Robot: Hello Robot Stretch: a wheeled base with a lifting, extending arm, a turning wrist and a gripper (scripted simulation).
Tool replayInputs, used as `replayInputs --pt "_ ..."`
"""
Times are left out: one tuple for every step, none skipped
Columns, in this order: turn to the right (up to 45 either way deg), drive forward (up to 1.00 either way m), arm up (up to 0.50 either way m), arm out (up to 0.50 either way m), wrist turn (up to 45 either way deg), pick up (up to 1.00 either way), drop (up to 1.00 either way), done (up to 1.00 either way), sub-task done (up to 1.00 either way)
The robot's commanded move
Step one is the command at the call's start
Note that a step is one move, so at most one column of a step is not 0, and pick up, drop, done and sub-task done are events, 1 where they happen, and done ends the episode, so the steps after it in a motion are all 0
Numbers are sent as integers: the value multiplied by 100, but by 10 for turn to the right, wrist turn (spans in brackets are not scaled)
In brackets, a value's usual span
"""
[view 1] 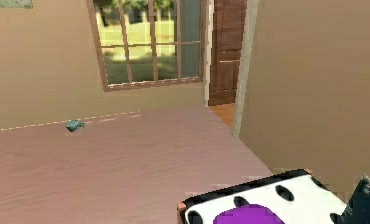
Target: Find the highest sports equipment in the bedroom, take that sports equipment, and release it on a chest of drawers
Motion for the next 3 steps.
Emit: replayInputs --pt "0 0 0 0 450 0 0 0 0" --pt "0 0 0 0 450 0 0 0 0" --pt "0 0 0 0 120 0 0 0 0"
